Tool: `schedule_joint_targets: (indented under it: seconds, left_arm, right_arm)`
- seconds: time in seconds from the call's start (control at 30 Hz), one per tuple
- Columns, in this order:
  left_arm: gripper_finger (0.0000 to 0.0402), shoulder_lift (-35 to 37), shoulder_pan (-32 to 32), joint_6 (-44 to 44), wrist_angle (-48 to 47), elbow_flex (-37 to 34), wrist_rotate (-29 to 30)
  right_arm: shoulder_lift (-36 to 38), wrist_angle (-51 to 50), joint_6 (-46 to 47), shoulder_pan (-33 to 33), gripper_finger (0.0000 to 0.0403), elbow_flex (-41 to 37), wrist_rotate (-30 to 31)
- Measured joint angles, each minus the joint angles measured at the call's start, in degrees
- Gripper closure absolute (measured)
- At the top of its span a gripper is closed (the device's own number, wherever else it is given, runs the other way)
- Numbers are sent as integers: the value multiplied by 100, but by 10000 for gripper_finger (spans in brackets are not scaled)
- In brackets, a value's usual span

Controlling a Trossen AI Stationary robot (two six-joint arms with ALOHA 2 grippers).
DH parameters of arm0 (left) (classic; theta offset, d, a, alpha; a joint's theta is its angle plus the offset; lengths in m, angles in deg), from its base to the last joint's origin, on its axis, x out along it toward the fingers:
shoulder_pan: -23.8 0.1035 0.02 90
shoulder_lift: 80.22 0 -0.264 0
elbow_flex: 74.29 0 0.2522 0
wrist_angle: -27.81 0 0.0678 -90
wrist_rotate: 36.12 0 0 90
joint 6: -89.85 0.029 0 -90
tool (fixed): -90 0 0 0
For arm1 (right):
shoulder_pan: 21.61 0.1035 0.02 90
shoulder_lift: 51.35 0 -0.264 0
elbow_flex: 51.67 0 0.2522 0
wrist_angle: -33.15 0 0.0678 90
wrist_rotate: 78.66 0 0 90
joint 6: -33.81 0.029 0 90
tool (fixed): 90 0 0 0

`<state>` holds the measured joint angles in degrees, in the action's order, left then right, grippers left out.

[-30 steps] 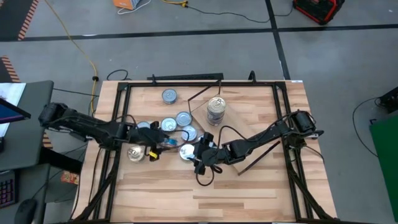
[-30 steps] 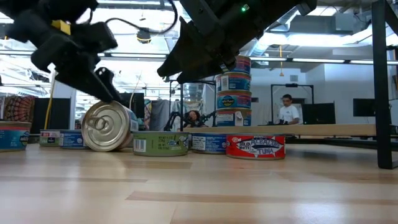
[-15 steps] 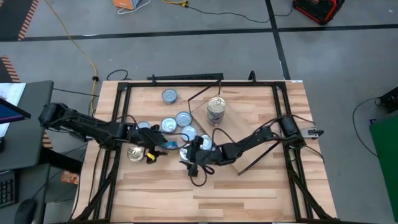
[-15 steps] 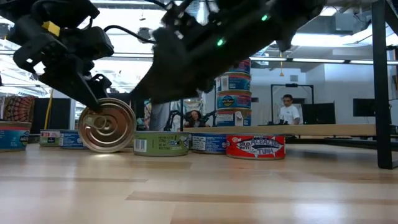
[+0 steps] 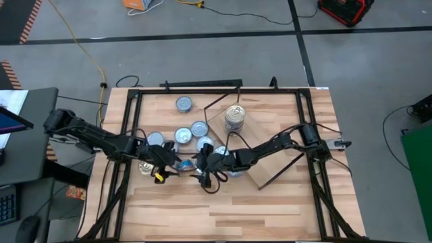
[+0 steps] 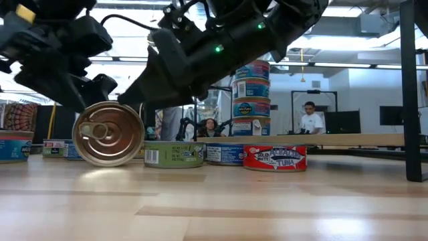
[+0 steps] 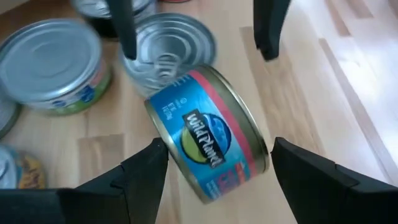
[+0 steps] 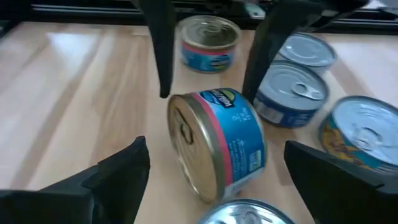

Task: Stack canned seafood by type on shelf
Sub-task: Stack the blue tuna can on top of the blue tuna can on the shelf

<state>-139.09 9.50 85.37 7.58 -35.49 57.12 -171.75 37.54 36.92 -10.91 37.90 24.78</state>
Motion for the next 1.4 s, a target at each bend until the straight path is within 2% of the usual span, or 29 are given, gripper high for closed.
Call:
schedule_joint_targets:
  seconds: [0.2, 0.3, 0.43, 0.57, 0.7, 0.8, 0.87, 1.07, 1.13, 1.27, 1.4]
  left_arm:
    - [125, 0, -212, 278, 61, 0, 103]
    - [125, 0, -216, 271, 139, 0, -137]
    - [125, 0, -223, 246, 256, 0, -450]
    - [125, 0, -218, 353, 412, 0, -445]
    - [125, 2, -218, 381, 480, 0, -439]
    - [125, 2, -236, 314, 441, 39, -419]
    - [125, 24, -302, 174, 449, 84, -245]
    - [125, 365, -940, 17, 409, 116, 1177]
    - [125, 564, -1234, 36, 412, 116, 1475]
    - [125, 1022, -1690, -121, 287, 118, 1782]
    - [125, 1500, -1957, -641, 39, 119, 1730]
  right_arm:
    - [-2, 49, -337, 2, 6, 0, -159]
    - [-2, 130, -627, -16, 7, 0, -233]
    - [-2, 157, -561, -148, 7, 37, -953]
    - [-2, 171, -598, -252, 7, 55, -1094]
    - [-2, 207, -603, -312, 7, 74, -1486]
    - [-2, 212, -603, -285, 7, 75, -1507]
    - [-4, 219, -576, -280, 7, 75, -1507]
    - [-96, 358, -411, -209, 7, 112, -1347]
    - [-265, 282, -400, -199, 7, 277, -1337]
    - [-776, -242, -615, -133, 7, 1055, -1337]
    - [-1038, -1139, -719, -124, 7, 1879, -1352]
